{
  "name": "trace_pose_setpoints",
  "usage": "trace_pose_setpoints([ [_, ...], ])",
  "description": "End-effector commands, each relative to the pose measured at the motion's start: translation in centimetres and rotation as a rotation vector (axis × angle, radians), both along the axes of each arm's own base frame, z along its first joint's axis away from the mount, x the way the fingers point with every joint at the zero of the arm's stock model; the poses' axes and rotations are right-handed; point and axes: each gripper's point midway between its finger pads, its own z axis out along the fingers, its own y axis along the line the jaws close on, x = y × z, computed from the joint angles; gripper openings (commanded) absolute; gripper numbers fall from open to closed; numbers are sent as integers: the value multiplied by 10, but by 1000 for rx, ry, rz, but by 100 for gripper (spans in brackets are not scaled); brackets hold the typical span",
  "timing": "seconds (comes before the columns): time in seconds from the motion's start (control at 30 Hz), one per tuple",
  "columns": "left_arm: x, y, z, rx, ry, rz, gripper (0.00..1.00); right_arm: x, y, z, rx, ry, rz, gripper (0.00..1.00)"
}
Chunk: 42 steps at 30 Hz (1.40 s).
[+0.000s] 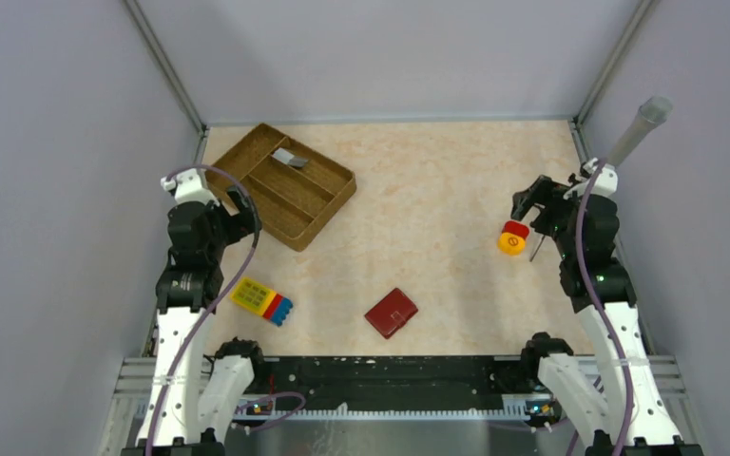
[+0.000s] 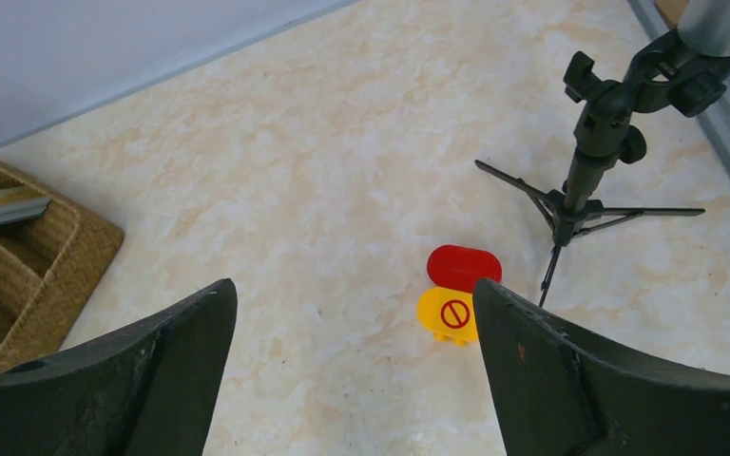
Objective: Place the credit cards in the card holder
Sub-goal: Open the card holder at the center of the board.
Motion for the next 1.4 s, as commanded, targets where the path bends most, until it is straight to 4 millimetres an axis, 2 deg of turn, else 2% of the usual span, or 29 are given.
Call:
trace_pose_setpoints([
  [0.0,6,0,5,0,-26,-7,99,8,15,18,-4,-61,99,93],
  [0.1,7,-7,-3,-38,-2,-32,99,11,34,8,27,-11,203,93],
  [0.2,11,-33,-15,-97,30,-159,99,10,51,-3,93,54,277,93],
  [0.3,13,-58,-26,-124,72,-260,99,1,82,-19,190,116,385,91],
  [0.4,7,-94,-36,-121,110,-366,99,-16,117,-50,237,203,449,89],
  [0.53,-19,-159,-61,-219,191,-557,99,-48,168,-99,276,354,533,81],
  [0.63,-48,-205,-93,-323,278,-701,99,-73,194,-129,323,462,551,77],
  [0.73,-70,-232,-119,-379,340,-763,99,-99,219,-146,390,527,603,73],
  [0.8,-83,-249,-130,-423,374,-800,99,-112,229,-154,413,559,613,72],
  [0.93,-95,-266,-146,-467,411,-828,99,-127,240,-171,438,608,598,70],
  [1.1,-99,-271,-168,-430,468,-825,98,-131,245,-194,451,642,577,67],
  [1.37,-104,-283,-188,-434,551,-840,85,-125,258,-202,466,622,593,63],
])
